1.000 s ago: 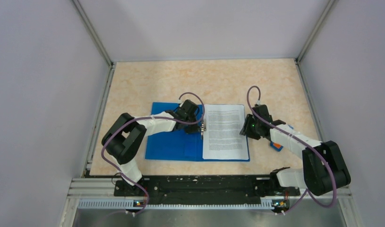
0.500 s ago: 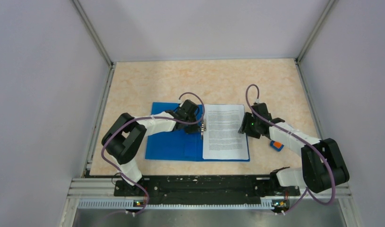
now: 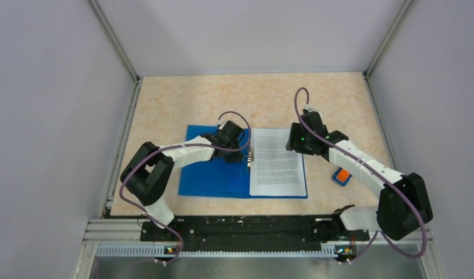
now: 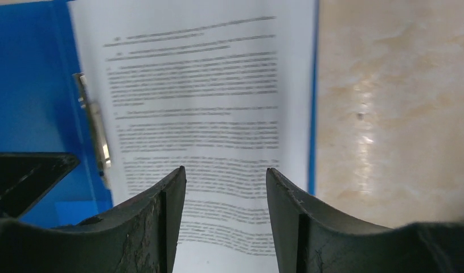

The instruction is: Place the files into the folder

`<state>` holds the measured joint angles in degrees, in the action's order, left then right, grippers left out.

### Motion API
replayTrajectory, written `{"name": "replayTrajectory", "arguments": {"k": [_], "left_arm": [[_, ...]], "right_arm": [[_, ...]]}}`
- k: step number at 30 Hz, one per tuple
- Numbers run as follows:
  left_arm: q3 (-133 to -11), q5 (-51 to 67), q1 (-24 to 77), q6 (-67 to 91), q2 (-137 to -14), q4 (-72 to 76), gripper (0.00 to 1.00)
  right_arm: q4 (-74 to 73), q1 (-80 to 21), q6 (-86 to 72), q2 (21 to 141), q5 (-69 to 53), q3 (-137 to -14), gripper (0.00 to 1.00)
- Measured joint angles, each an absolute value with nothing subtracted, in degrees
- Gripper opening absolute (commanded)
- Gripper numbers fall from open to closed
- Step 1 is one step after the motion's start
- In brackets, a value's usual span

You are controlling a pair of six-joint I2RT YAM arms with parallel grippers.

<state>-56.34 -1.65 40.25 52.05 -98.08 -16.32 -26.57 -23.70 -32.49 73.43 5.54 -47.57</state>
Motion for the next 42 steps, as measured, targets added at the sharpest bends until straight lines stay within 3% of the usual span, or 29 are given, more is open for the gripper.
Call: {"name": "replayTrajectory", "arguments": {"k": [6, 10, 17, 29, 42], "left_arm": [[-56.6, -3.3, 36.5, 48.3, -89.4, -21.2, 0.35], [-55.5, -3.5, 29.5, 45.6, -80.9, -22.3, 0.38], [-49.6, -2.4, 19.3, 41.3, -70.2, -25.1, 0.39], [-45.5, -0.9, 14.1, 38.8, -67.7, -27.9, 0.39], [-45.5, -0.9, 12.9, 38.3, -67.7, -28.0, 0.39]], "right_arm": [[-27.1, -35.8, -34.7, 80.6, 9.3, -55.9, 0.42], [-26.9, -40.9, -35.6, 89.4, 10.9, -61.5, 0.35], [-26.2, -45.3, -36.0, 101.0, 12.1, -68.1, 0.34], [-25.3, -47.6, -36.0, 104.8, 13.1, -69.9, 0.29], [-24.4, -48.1, -36.0, 105.4, 13.0, -69.9, 0.10]]}}
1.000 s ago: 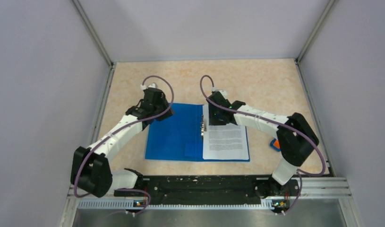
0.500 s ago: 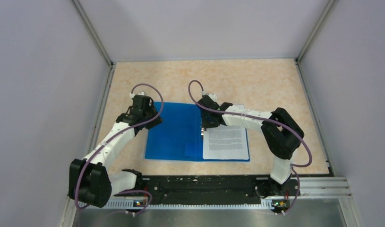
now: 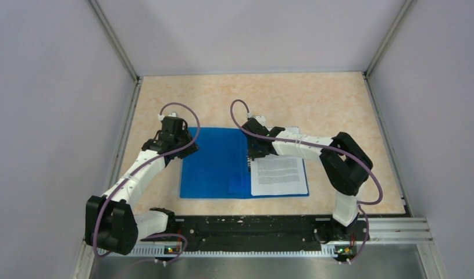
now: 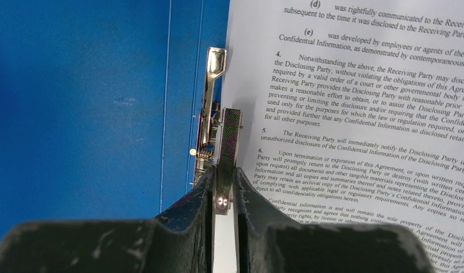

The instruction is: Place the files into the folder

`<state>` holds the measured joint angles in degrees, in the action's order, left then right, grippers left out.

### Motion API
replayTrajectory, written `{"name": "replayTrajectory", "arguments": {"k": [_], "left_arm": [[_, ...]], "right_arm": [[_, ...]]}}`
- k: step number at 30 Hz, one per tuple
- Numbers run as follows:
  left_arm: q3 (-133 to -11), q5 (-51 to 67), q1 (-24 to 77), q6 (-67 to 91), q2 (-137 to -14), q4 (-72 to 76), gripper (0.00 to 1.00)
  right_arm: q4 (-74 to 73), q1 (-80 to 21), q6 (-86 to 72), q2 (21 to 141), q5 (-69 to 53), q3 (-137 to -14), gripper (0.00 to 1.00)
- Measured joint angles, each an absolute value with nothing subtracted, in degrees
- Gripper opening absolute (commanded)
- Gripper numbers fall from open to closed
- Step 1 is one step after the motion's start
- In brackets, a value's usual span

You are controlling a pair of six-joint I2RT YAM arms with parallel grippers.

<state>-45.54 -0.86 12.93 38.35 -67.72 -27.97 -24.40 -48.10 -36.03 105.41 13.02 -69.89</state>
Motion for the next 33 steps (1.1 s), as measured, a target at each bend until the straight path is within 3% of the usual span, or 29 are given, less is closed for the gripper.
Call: {"name": "replayTrajectory", "arguments": {"k": [7, 20, 33], "left_arm": [[-45.5, -1.2, 11.9, 37.8, -67.3, -28.4, 0.44], [-41.4, -0.8, 5.1, 37.0, -62.2, -29.8, 0.72], [-30.2, 10.0, 1.0, 39.1, -62.0, -24.4, 0.69]], "right_arm": [[-24.5, -48.0, -34.2, 105.9, 13.0, -70.7, 0.05], [-24.6, -45.9, -31.4, 106.2, 11.0, -71.1, 0.02], [-24.5, -45.3, -30.7, 106.2, 9.6, -71.1, 0.02]]}}
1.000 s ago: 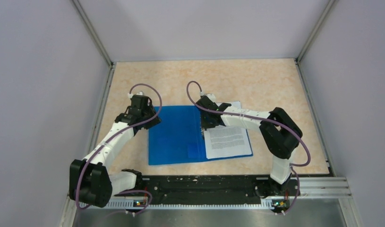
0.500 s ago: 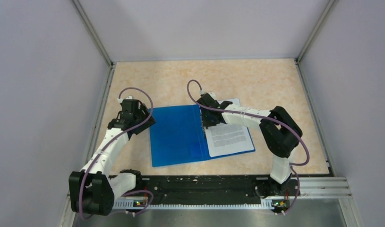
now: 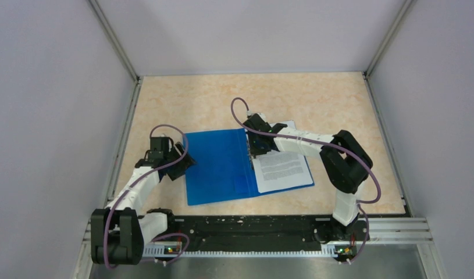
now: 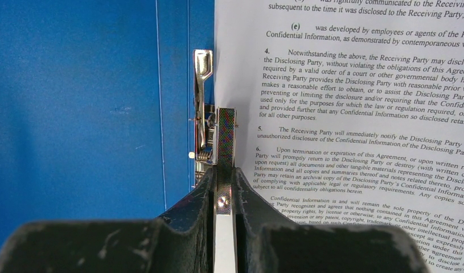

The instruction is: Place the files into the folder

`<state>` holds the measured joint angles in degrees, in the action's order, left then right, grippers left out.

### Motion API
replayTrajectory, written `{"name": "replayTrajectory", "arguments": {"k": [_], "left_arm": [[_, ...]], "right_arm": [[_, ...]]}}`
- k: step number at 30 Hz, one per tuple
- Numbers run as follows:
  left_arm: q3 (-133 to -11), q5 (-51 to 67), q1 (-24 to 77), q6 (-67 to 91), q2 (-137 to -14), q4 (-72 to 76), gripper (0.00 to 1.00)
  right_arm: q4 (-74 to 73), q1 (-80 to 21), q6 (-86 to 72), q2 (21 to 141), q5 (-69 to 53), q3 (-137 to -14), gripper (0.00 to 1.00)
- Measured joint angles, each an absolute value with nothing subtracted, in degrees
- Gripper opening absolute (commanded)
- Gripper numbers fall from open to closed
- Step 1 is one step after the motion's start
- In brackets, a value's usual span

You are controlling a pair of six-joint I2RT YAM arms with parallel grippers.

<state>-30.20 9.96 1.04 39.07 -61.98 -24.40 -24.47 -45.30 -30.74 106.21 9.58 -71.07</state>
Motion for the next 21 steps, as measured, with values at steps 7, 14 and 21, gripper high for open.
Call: {"name": "replayTrajectory", "arguments": {"k": [7, 14, 21], "left_arm": [[-29.5, 12.2, 0.5, 40.8, -60.4, -22.2, 0.41], [-29.5, 12.2, 0.3, 41.0, -58.5, -22.3, 0.24], [-29.5, 13.2, 0.0, 41.2, -56.4, -22.3, 0.04]], "right_arm": [[-24.4, -45.0, -30.0, 106.2, 9.4, -71.1, 0.02], [-24.4, -44.4, -29.5, 106.2, 9.4, -71.0, 0.01], [-24.3, -44.4, -29.1, 106.2, 9.6, -71.0, 0.02]]}}
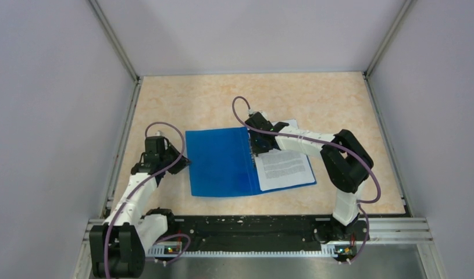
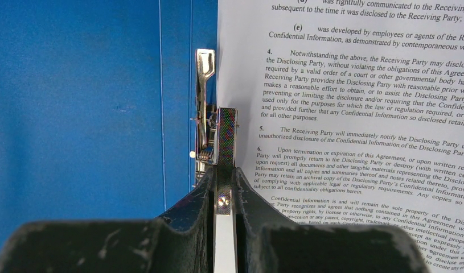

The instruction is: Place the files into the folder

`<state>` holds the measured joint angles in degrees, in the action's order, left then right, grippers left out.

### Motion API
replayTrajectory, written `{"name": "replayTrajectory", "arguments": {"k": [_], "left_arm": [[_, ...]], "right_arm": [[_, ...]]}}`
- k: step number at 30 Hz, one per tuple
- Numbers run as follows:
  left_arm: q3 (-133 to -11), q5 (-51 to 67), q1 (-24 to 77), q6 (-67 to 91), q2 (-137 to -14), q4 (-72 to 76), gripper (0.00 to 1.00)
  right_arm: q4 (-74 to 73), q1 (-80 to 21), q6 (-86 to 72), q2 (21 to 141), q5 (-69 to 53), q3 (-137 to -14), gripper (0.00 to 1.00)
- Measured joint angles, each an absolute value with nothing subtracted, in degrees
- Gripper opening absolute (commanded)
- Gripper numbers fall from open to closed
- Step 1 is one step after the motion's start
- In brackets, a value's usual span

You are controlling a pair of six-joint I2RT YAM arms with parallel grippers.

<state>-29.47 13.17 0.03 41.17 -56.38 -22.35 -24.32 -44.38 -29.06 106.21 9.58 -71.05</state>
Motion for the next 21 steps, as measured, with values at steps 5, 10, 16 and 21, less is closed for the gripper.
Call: {"name": "replayTrajectory", "arguments": {"k": [5, 10, 16, 21], "left_arm": [[-29.6, 14.9, 0.1, 42.0, -53.2, -22.3, 0.00], [-29.6, 15.8, 0.1, 42.3, -49.1, -22.2, 0.00], [-29.5, 15.9, 0.6, 42.3, -43.4, -22.0, 0.00], [-29.5, 15.6, 1.1, 42.0, -41.1, -22.0, 0.00]], "right_arm": [[-24.2, -44.4, -28.9, 106.2, 9.5, -71.0, 0.02], [-23.7, -44.4, -28.6, 106.2, 9.2, -70.8, 0.03], [-21.8, -44.6, -28.6, 106.0, 8.2, -69.9, 0.05], [-20.6, -45.3, -28.7, 105.6, 7.9, -69.1, 0.08]]}}
